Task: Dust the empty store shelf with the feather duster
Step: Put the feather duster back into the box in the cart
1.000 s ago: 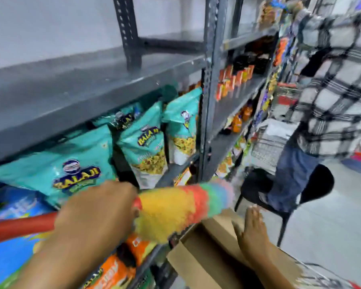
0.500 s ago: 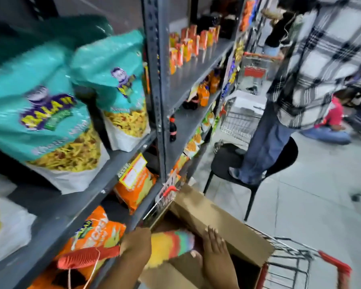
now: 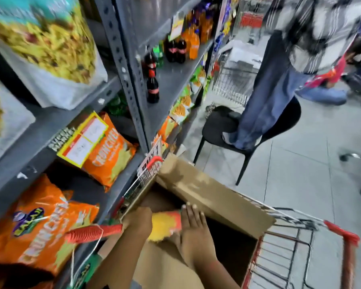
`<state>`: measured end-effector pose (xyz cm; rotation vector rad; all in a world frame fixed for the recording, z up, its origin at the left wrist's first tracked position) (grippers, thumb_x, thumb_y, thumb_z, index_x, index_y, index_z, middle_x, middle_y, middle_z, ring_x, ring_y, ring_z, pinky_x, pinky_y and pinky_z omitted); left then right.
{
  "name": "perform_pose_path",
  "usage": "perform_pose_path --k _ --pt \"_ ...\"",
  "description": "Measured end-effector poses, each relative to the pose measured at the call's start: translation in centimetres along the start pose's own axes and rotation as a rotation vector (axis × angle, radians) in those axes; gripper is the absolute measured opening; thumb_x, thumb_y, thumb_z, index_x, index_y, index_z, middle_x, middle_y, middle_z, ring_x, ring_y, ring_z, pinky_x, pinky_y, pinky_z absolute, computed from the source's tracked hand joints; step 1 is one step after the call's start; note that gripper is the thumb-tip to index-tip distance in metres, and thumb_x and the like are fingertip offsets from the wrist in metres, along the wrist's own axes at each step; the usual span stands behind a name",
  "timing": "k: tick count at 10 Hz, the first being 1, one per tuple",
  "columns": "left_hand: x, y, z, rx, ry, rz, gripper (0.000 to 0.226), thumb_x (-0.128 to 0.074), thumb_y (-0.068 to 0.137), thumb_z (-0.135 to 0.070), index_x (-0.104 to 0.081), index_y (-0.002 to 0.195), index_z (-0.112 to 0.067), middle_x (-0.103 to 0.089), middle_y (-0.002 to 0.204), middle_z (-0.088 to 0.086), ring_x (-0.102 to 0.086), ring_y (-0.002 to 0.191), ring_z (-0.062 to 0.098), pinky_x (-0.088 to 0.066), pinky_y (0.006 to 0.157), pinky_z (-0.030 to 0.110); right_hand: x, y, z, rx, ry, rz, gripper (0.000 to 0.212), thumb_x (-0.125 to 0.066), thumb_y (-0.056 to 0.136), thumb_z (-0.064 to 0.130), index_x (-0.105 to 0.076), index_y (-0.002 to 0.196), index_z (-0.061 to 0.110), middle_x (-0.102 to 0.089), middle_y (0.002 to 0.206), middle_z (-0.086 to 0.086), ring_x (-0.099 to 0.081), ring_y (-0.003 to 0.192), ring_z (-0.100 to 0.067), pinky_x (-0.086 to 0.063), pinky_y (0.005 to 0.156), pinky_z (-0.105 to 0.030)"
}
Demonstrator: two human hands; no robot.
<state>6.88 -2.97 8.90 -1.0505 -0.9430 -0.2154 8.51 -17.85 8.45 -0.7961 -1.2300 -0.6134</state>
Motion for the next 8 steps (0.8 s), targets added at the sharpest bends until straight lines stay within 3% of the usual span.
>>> perform_pose_path --k 1,2,3,4,5,6,7,8 --pt "-1.2 1.4 -0.5 -0.034 0.036 -0.015 0.036 -0.042 0.093 -0.003 -0.06 0.123 -0.01 -0.059 0.133 0.009 -0.056 0.121 0.029 -0.047 0.095 0.04 -1.8 1.1 0.7 0.053 0.128 0.151 0.071 -0.034 0.095 0.049 -0.011 0.143 0.002 -0.01 0.154 -0.015 -0.003 0.142 -0.026 -0.001 0.115 -0.037" --pt "-2.3 2.5 -0.6 -0.074 0.121 -0.004 0.036 -0.045 0.092 -0.003 -0.06 0.123 -0.011 -0.06 0.132 0.008 -0.058 0.119 0.027 -0.049 0.09 0.037 -3.8 1.4 0.9 0.063 0.153 0.159 0.068 -0.026 0.098 0.046 0.002 0.144 0.005 0.003 0.156 -0.013 0.009 0.141 -0.025 0.008 0.113 -0.035" --pt "-3.1 3.5 -0.5 -0.061 0.189 0.022 0.037 -0.044 0.092 -0.003 -0.061 0.123 -0.015 -0.06 0.131 0.004 -0.059 0.117 0.022 -0.044 0.076 0.029 -5.4 1.3 0.9 0.059 0.153 0.169 0.068 -0.027 0.098 0.045 0.002 0.144 0.005 0.002 0.155 -0.014 0.008 0.142 -0.025 0.009 0.113 -0.036" --pt "-3.9 3.7 0.0 -0.091 0.205 -0.022 0.036 -0.043 0.092 -0.004 -0.061 0.119 -0.017 -0.062 0.127 0.004 -0.06 0.114 0.023 -0.043 0.078 0.031 -6.4 1.1 1.0 0.053 0.162 0.173 0.069 -0.027 0.097 0.046 0.003 0.144 0.004 0.002 0.155 -0.015 0.008 0.141 -0.026 0.009 0.113 -0.037" --pt "-4.8 3.0 0.6 -0.159 0.205 -0.113 0.034 -0.043 0.09 -0.006 -0.061 0.117 -0.016 -0.062 0.126 0.007 -0.057 0.116 0.027 -0.044 0.091 0.035 -6.8 1.0 1.4 0.032 0.168 0.145 0.069 -0.027 0.097 0.045 0.003 0.143 0.003 0.002 0.155 -0.016 0.007 0.141 -0.027 0.008 0.113 -0.037" --pt "-5.2 2.4 1.0 -0.21 0.177 -0.209 0.048 -0.04 0.094 -0.016 -0.035 0.14 -0.008 -0.036 0.149 0.015 -0.031 0.137 0.031 -0.029 0.109 0.042 -6.4 1.1 2.0 0.021 0.179 0.11 0.068 -0.027 0.098 0.044 0.004 0.143 0.004 0.003 0.155 -0.015 0.006 0.142 -0.027 0.008 0.113 -0.035" --pt "-4.7 1.7 1.1 -0.273 0.103 -0.318 0.065 -0.036 0.097 -0.028 -0.003 0.149 -0.006 -0.004 0.159 0.015 -0.004 0.146 0.031 -0.008 0.118 0.044 -5.7 1.4 2.3 0.005 0.183 0.086 0.069 -0.029 0.097 0.044 0.006 0.143 0.005 0.004 0.155 -0.015 0.005 0.142 -0.027 0.006 0.114 -0.035" --pt "-2.7 0.6 0.9 -0.347 0.043 -0.475 0.07 -0.036 0.097 -0.033 0.002 0.148 -0.004 0.001 0.159 0.016 0.001 0.146 0.03 -0.004 0.119 0.041 -3.7 1.7 2.6 -0.013 0.199 0.025 0.071 -0.03 0.097 0.043 0.007 0.143 0.004 0.003 0.155 -0.016 0.003 0.142 -0.027 0.005 0.114 -0.035"
Point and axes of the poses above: each hand's wrist, its own y-axis towards the middle knuckle, its own x-axis out of the back of the hand, z = x × y, the point moved 2 cm from there along y, towards the middle knuckle
